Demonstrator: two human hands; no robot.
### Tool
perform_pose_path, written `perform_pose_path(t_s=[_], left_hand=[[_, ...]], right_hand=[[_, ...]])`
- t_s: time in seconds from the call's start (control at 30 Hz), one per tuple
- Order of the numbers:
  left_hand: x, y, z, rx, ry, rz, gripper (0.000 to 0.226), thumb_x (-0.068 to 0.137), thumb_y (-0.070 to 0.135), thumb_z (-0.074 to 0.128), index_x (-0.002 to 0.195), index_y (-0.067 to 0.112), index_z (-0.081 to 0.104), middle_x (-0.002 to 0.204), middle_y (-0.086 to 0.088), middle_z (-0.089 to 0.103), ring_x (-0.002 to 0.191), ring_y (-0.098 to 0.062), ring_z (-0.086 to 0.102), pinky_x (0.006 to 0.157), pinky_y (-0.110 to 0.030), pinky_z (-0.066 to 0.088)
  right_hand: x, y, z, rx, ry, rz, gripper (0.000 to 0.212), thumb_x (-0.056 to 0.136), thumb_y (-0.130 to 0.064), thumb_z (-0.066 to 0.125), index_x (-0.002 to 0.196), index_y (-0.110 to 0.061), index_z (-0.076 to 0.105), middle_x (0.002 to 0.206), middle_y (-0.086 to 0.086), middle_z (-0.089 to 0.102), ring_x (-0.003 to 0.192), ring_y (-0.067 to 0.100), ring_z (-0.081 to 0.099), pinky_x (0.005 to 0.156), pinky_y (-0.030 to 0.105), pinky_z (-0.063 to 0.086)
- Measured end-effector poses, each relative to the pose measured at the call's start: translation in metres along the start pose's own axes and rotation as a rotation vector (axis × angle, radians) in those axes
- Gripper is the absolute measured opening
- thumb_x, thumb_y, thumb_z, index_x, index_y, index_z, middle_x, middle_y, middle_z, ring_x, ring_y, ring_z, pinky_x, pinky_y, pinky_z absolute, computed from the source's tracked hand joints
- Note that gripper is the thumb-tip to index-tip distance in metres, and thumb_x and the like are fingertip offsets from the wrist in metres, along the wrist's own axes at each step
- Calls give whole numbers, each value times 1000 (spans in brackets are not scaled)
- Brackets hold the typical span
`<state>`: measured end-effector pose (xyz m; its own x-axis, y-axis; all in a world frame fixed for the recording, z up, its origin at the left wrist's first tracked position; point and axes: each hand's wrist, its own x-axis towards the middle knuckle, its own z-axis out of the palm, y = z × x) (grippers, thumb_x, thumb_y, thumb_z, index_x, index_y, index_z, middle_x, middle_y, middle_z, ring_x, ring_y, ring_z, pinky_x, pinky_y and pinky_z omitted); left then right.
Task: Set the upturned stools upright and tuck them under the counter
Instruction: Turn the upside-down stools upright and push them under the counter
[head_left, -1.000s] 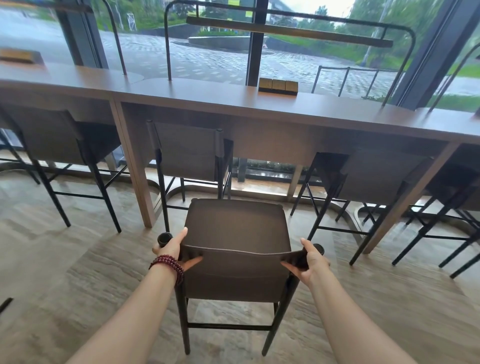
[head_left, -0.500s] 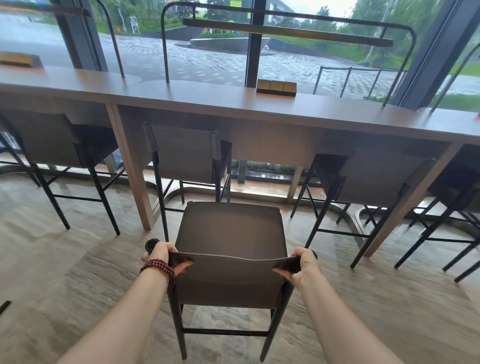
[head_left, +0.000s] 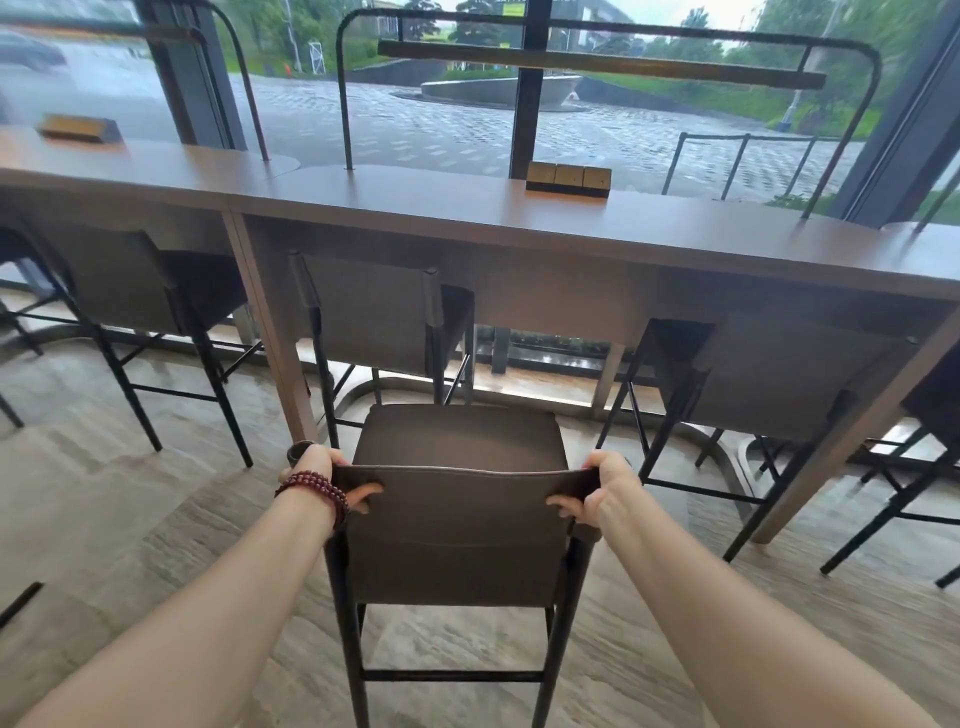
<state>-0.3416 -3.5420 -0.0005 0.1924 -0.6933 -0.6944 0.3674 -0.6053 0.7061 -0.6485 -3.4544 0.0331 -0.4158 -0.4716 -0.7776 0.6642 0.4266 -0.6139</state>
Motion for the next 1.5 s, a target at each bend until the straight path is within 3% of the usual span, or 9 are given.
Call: perform_pose_path(t_s=[0.27,0.5,0.7,0.9,1.07,1.17,1.3,1.4,1.5], left_hand=[[-51,38,91,-83,-89,-121,46,92,6,42,134,-5,27,151,-31,10,138,-53,5,103,-48,41],[-58,52,167,-158,-83,-123,56,94,10,41,142,-2,14,153,-29,-9,139,-52,-8,109,-47,34],[-2,60,221,-36,-204,-244,17,92,14,49,97,-1,44,141,-25,40,126,-47,42,92,-46,50],[7,93,275,-190,-225,-250,62,92,15,44,145,4,14,157,-21,-2,143,-41,-7,112,-40,33],[47,126,339,-6,-252,-211,62,91,11,53,146,16,23,156,-4,20,141,-31,20,107,-34,40],[70,145,374,9,-245,-209,29,93,7,49,120,4,37,151,-20,29,137,-36,31,104,-36,43],[109,165,417,-4,-228,-193,46,89,9,51,129,4,29,156,-21,5,143,-42,4,106,-38,41],[134,181,452,63,-272,-97,51,86,9,53,134,1,39,149,-17,34,134,-36,35,106,-42,40],[174,190,478,130,-230,-31,26,77,5,63,96,-2,47,130,-16,49,114,-33,45,103,-41,43]], right_hand=[[14,-95,11,78,-19,92,59,86,-2,51,142,-3,31,154,33,2,141,52,10,95,59,46],[35,-148,-7,92,34,87,64,87,-4,53,145,1,26,151,38,-2,139,56,14,94,59,47],[55,-190,-9,119,63,50,67,87,-7,54,145,2,23,153,35,-2,140,54,13,95,56,47],[92,-240,19,141,92,13,63,85,-4,50,143,3,27,153,35,-3,141,53,12,96,56,47],[140,-290,51,203,121,18,65,83,-3,49,144,1,27,154,33,-6,142,52,9,98,56,46],[165,-317,66,225,112,7,64,83,-4,48,144,1,27,153,35,-5,142,51,10,96,54,47],[200,-354,87,200,103,-7,62,83,-4,48,142,2,29,151,39,-3,142,52,13,96,53,48],[228,-383,102,192,76,-28,59,83,-4,47,140,1,32,150,40,1,142,52,11,94,52,50],[256,-404,115,164,58,-45,55,83,-4,48,137,-2,34,150,39,3,141,53,10,94,52,50]])
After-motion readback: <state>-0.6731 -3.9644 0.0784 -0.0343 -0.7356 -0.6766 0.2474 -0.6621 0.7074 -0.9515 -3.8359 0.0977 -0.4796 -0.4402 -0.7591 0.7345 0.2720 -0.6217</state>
